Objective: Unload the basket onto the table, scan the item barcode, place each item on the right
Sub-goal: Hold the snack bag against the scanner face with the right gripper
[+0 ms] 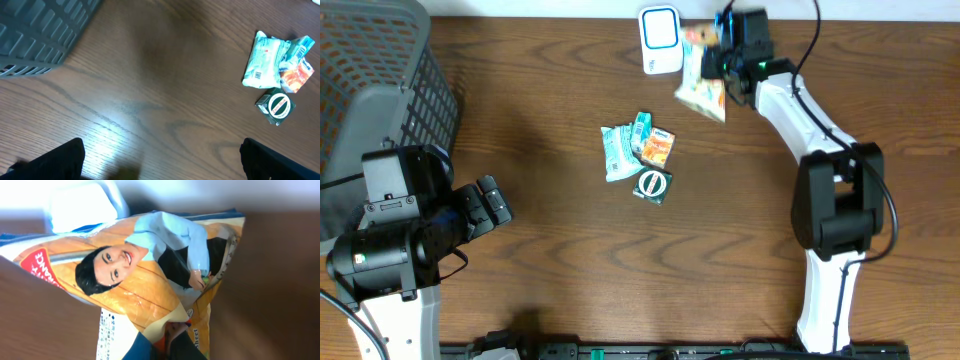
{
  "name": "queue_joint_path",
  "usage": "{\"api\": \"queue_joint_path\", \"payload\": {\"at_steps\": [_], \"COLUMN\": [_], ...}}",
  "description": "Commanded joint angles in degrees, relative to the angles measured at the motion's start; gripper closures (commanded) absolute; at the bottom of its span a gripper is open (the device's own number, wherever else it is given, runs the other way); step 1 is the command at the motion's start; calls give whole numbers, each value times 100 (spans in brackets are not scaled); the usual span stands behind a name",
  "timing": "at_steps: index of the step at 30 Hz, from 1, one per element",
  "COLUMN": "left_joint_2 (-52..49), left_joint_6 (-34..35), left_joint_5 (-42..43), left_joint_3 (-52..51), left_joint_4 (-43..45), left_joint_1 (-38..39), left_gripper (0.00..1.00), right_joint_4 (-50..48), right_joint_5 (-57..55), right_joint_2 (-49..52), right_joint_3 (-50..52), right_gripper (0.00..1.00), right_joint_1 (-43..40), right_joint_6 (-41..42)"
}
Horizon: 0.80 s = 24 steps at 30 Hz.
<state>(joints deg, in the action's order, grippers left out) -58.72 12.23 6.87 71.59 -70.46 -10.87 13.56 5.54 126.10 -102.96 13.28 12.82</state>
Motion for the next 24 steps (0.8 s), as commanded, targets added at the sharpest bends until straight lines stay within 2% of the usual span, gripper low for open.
{"api": "queue_joint_path", "payload": {"at_steps": [1,8,14,24], "left_joint_2": [0,0,0,0], "left_joint_6": [55,52,55,52], "left_joint_5": [-94,-94,-94,-94], "left_joint_3": [-15,-15,-15,-15], "left_joint_4": [-2,-2,-2,-2], "left_joint_1": [-31,-31,-31,-31], "left_gripper": [2,2,2,2], "right_joint_4": [-573,-1943,-2883,-3053], "right_joint_5": [129,120,81,-238], "right_joint_2": [-588,-197,284,367], "right_joint_3": [-291,-289,-289,-291], "right_gripper": [99,99,99,99], "right_joint_1": [157,455,595,389], "right_joint_6": [7,-638,-662,-619]}}
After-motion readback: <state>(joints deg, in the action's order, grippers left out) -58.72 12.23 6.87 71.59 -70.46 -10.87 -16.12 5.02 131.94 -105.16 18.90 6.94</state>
